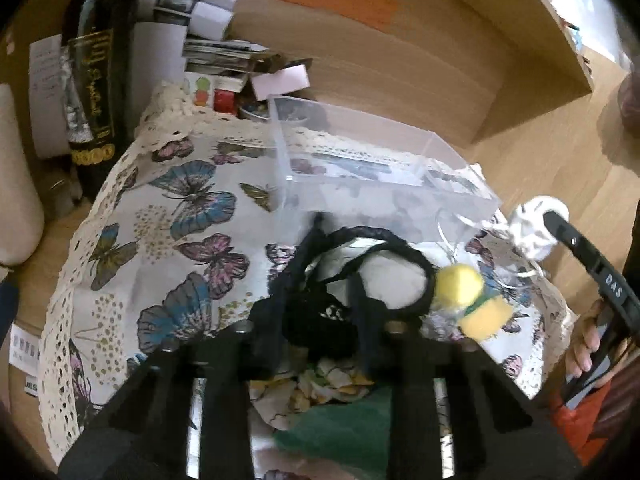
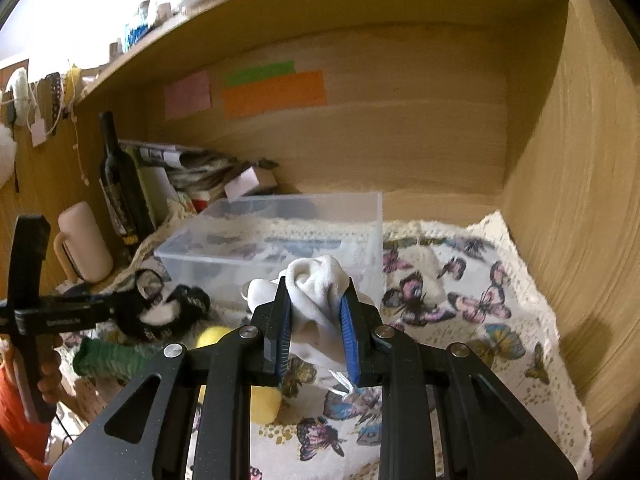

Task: Organize soft objects
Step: 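Grasp and lift the black strap with the left tool while the right tool lifts the sock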

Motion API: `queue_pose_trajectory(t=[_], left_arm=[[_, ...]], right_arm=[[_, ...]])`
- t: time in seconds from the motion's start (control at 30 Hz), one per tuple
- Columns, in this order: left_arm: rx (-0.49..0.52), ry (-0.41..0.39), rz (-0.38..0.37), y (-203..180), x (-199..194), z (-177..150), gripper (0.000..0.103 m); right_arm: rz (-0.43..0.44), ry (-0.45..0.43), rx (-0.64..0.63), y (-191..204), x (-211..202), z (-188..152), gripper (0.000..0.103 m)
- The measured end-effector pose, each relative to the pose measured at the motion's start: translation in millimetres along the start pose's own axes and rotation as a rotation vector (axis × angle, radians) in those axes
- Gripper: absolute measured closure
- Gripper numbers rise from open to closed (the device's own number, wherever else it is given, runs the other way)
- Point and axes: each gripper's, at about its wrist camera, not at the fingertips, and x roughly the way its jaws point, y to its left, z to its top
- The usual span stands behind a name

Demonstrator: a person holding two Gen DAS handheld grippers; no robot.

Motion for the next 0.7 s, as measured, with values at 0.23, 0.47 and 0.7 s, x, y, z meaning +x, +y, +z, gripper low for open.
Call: queue_pose_trajectory(t=[0.23,0.47,0.7], left_arm=[[0.072,-0.093,0.027,-18,-22,11,0.088],[0.124,-0.183,0.042,-36,-45,38,0.089],[0.157,-0.258,0.041,-49,-56,70,0.089]], right_arm=[[0.002,-0.063,-0.008,-1,-7,18,0.083],[0.026,-0.105,-0.025,4,-8,32,0.083],[0.04,-0.157,-0.047,10,-8,52,0.083]])
